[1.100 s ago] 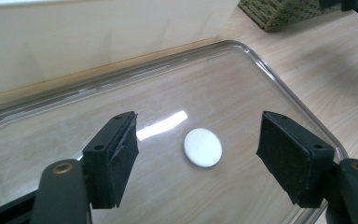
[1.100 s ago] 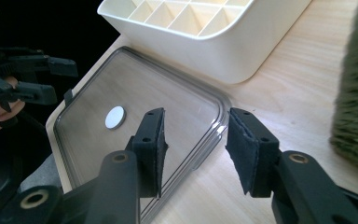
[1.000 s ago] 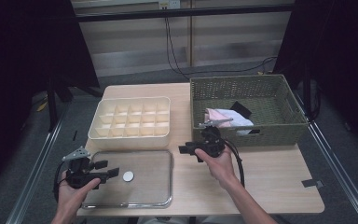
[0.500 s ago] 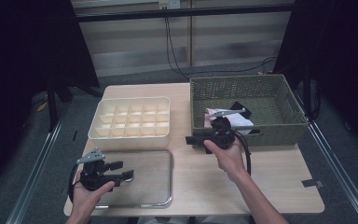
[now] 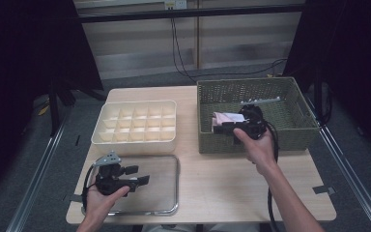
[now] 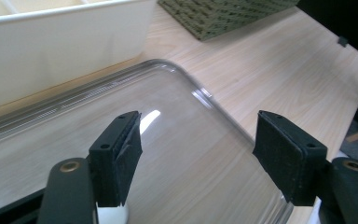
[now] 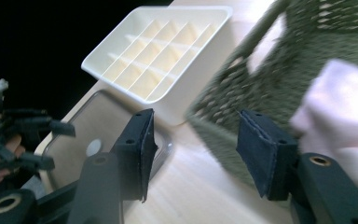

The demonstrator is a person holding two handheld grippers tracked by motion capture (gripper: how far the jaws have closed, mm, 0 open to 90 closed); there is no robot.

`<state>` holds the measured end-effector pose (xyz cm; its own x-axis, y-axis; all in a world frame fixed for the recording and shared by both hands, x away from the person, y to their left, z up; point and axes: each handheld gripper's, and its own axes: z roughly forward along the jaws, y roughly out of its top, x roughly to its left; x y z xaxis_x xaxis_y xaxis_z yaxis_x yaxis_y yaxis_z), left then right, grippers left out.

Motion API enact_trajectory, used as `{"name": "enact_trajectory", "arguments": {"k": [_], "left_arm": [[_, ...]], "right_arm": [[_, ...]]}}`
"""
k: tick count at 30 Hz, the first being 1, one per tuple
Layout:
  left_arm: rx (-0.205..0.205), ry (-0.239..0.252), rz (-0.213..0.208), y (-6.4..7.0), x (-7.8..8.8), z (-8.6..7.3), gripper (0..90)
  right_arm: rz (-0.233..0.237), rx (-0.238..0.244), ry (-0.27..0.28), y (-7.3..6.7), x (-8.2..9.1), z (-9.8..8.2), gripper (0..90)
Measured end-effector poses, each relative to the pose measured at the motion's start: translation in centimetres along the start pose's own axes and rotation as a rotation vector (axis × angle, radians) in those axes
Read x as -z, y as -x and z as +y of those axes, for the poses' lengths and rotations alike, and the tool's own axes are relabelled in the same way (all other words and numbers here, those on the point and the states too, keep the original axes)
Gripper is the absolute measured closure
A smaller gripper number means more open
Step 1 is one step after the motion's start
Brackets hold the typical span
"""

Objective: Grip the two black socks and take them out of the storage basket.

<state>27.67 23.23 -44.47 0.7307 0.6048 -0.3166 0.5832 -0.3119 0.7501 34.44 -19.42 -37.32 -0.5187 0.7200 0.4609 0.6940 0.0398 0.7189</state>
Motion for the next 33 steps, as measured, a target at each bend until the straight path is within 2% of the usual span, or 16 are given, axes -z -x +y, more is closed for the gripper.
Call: {"name": "enact_trajectory", "arguments": {"k": [2,3,4,6,9,11,13,14,16,17,19,20,26,30,31,33], "left_arm": [[-0.005,0.005,-0.005,0.6,-1.0,0.4,31.4],[-0.005,0.005,-0.005,0.6,-1.0,0.4,31.5],[-0.009,-0.001,-0.024,0.8,-1.3,0.6,31.5],[-0.040,-0.011,-0.046,1.5,-1.9,0.6,31.3],[-0.058,-0.014,-0.042,1.9,-2.0,0.5,31.4],[-0.060,-0.018,-0.054,1.8,-1.8,0.1,31.2],[-0.061,-0.016,-0.053,1.7,-1.7,0.1,31.1],[-0.058,-0.014,-0.050,1.6,-1.6,-0.1,30.9],[-0.055,-0.013,-0.051,1.5,-1.6,-0.1,30.7],[-0.053,-0.009,-0.048,1.4,-1.5,-0.2,30.7],[-0.049,-0.007,-0.054,1.3,-1.4,-0.2,30.5],[-0.046,-0.005,-0.053,1.3,-1.4,-0.2,30.4],[-0.054,-0.003,-0.054,1.1,-1.2,-0.3,30.3],[-0.050,0.003,-0.049,1.0,-1.1,-0.3,30.0],[-0.046,0.004,-0.049,1.0,-1.1,-0.3,29.7],[-0.050,0.001,-0.048,1.1,-1.1,-0.3,29.8]], "right_arm": [[-0.020,-0.027,0.020,1.3,1.0,1.0,46.1],[-0.020,-0.027,0.020,1.3,1.0,1.0,46.1],[-0.034,-0.032,0.019,1.8,1.3,1.3,46.0],[-0.091,-0.040,-0.009,3.3,1.8,2.1,46.2],[-0.118,-0.052,-0.026,4.2,1.8,2.4,46.2],[-0.149,-0.072,-0.059,6.0,1.5,2.6,46.1],[-0.158,-0.083,-0.070,6.5,1.3,2.7,46.2],[-0.174,-0.093,-0.093,7.5,0.8,2.8,46.2],[-0.184,-0.094,-0.103,7.8,0.6,2.8,46.4],[-0.199,-0.110,-0.130,8.4,-0.1,3.0,46.6],[-0.200,-0.107,-0.150,8.6,-0.4,3.1,46.6],[-0.210,-0.111,-0.182,8.8,-1.3,3.4,46.5],[-0.223,-0.102,-0.201,8.9,-2.3,4.3,46.3],[-0.221,-0.108,-0.250,9.1,-3.3,4.9,45.7],[-0.232,-0.090,-0.289,8.8,-4.2,5.3,45.4],[-0.232,-0.086,-0.312,8.6,-5.1,5.6,43.8]]}}
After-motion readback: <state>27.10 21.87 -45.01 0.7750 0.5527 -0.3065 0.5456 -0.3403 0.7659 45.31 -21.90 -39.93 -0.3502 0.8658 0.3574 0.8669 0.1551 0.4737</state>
